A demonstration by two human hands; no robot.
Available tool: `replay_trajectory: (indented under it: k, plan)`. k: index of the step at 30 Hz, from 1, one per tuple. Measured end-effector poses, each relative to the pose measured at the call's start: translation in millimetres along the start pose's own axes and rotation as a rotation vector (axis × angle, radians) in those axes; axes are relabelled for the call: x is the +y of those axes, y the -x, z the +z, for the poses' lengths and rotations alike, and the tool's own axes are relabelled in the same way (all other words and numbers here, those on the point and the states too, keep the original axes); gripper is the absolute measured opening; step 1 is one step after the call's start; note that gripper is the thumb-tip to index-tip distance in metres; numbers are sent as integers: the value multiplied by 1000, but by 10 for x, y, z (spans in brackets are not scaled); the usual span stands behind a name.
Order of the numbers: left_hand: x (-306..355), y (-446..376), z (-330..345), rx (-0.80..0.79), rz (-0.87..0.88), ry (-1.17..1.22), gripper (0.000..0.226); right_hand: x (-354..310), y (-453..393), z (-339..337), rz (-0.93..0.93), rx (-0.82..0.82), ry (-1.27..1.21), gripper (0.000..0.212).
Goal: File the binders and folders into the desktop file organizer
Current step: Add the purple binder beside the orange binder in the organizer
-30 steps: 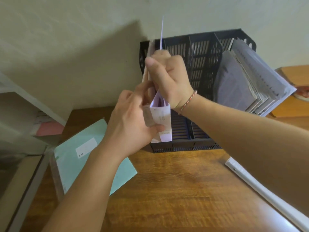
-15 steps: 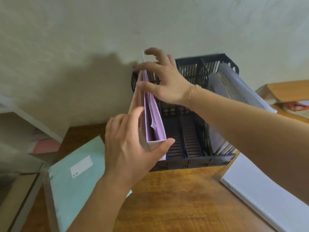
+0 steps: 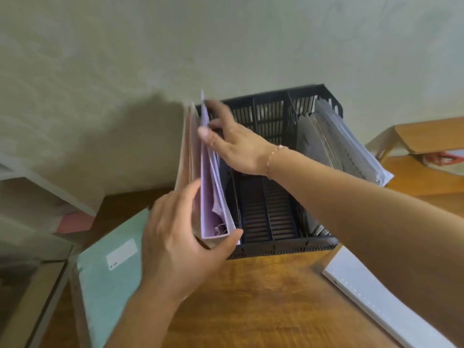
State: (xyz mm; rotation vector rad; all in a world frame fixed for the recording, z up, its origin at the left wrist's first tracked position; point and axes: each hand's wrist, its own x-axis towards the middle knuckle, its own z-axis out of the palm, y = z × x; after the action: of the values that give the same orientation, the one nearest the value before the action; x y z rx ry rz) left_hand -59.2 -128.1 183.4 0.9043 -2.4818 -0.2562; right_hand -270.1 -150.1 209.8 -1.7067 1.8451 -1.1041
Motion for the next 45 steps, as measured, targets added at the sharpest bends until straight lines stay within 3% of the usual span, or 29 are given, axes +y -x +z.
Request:
replay_trajectory:
  k: [3,5,6,8,10,14,16,20,23,25,29,33,36,39,41,45]
  plan:
    - [-102,-133,-276,-42,-18,358,75,39,564,135,15,334,-301,46]
    - [-200,-372,-399,159,-139,588,56,223,1047,454,80,536,-299,29]
    - [-241,-547,-422,236,-185,560,53,328,1278,639,134,567,-267,26]
    - [-314,-958,-382,228,-232,407,51,474,1607,1000,209,460,-86,34]
    - [-348,-1332,-265,124,-249,295,48,545,1729,1282,223,266,152,48]
    - [-334,-1707,-54,-111,-277,210,48,554,1549,1532,402,85,435,54]
    - [-310,-1785,-58,-134,-275,216,51,574,1456,1570,468,90,516,50]
    - [-267,-1838,-116,-107,-182,113,47,621,1415,1642,406,206,698,46]
    - [-224,-1800,-157,-92,-138,51,45,612,1379,1632,373,211,703,56]
    - [-241,-1809,-168,-69,-135,58,45,590,1364,1622,306,273,718,52]
    - [-357,-1944,-187,57,-265,327,43,479,1363,1590,241,424,627,53]
    - [-365,-1995,-153,-53,-273,441,54,457,1395,1538,202,452,563,52]
    - [-296,-2026,-84,-56,-219,519,24,471,1454,1491,128,522,527,42]
    - [-307,-2076,-5,-168,-275,667,38,503,1549,1505,101,572,496,42]
    - [-313,-2080,75,-222,-266,650,32,562,1615,1541,95,552,442,50]
    - [-306,-2105,227,-157,-239,580,20,682,1709,1584,151,483,297,58]
